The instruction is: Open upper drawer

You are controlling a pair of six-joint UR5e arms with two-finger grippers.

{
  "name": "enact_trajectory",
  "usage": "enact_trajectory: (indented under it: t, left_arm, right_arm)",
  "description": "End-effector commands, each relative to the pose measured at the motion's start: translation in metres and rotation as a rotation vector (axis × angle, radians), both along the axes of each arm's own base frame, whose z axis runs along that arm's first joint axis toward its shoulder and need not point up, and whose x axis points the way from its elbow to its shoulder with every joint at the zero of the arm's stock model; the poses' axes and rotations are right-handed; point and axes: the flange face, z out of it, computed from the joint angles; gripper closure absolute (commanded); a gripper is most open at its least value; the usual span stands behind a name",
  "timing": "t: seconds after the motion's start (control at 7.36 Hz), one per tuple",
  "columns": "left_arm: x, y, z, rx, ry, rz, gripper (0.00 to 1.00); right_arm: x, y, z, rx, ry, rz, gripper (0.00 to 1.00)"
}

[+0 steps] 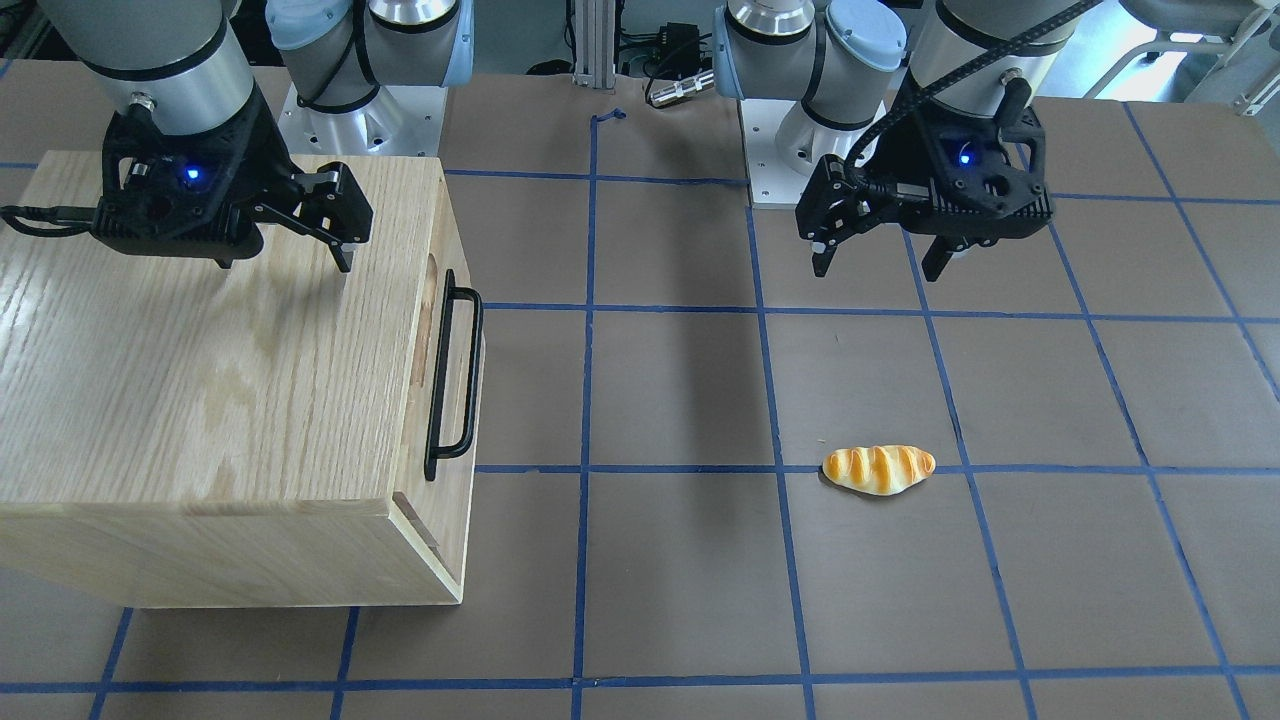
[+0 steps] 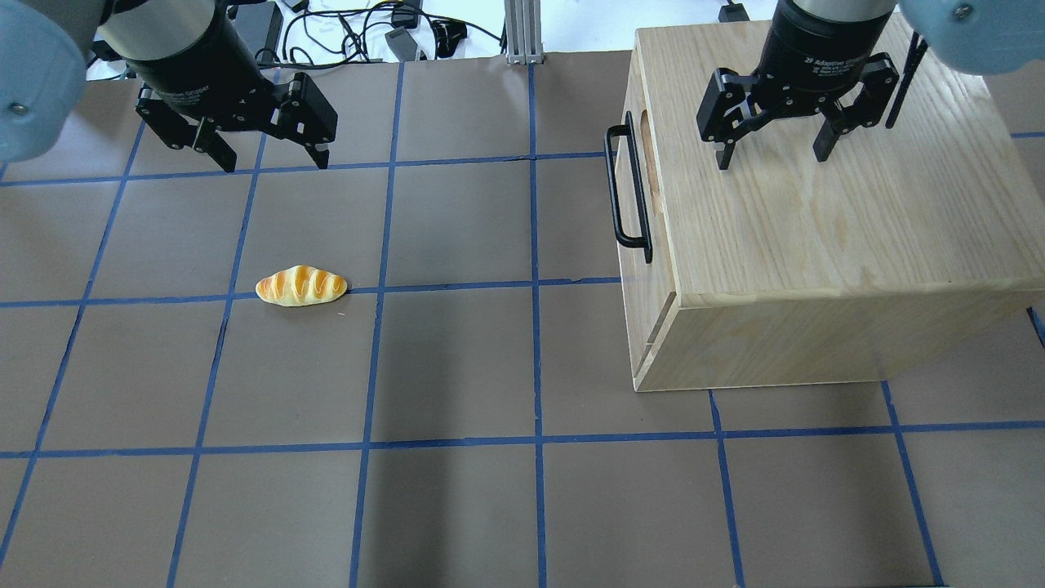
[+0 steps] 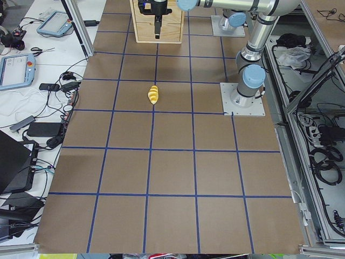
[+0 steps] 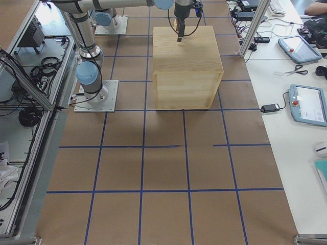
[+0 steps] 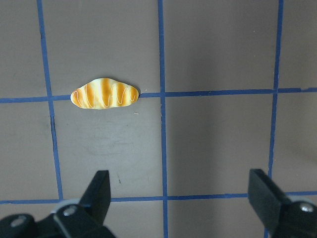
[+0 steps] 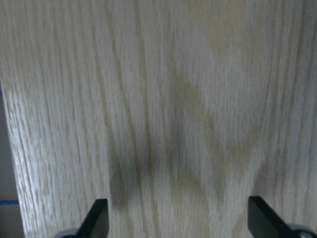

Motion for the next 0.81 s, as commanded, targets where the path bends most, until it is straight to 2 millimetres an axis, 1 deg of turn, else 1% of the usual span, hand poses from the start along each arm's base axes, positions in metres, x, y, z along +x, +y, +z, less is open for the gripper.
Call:
enact_trajectory:
  t: [0.0,0.14,0.27,0.41,0.54,0.68]
  left_arm:
    - [-0.002,-0.009,-0.009,0.015,0.009,0.009,0.00]
    - [-0.003,-0.017,-0.020,0.016,0.016,0.049,0.00]
    - [-0.016,-0.031,-0.029,0.006,0.120,0.134,0.00]
    - [-0.025,-0.045,-0.038,0.002,0.211,0.183,0.00]
    - [-0.047,-0.056,-0.060,0.034,0.307,0.199,0.00]
    - [-0.077,-0.066,-0.074,0.036,0.380,0.186,0.00]
  right_arm:
    - [0.000,0.000,0.000,0.000,0.000,0.002,0.00]
    - [0.000,0.000,0.000,0.000,0.000,0.000,0.00]
    - [-0.001,0.000,-0.001,0.002,0.000,-0.001,0.00]
    - [0.000,0.000,0.000,0.000,0.000,0.000,0.00]
    - [0.000,0.000,0.000,0.000,0.000,0.000,0.00]
    - [-0.001,0.000,-0.001,0.002,0.000,-0.001,0.00]
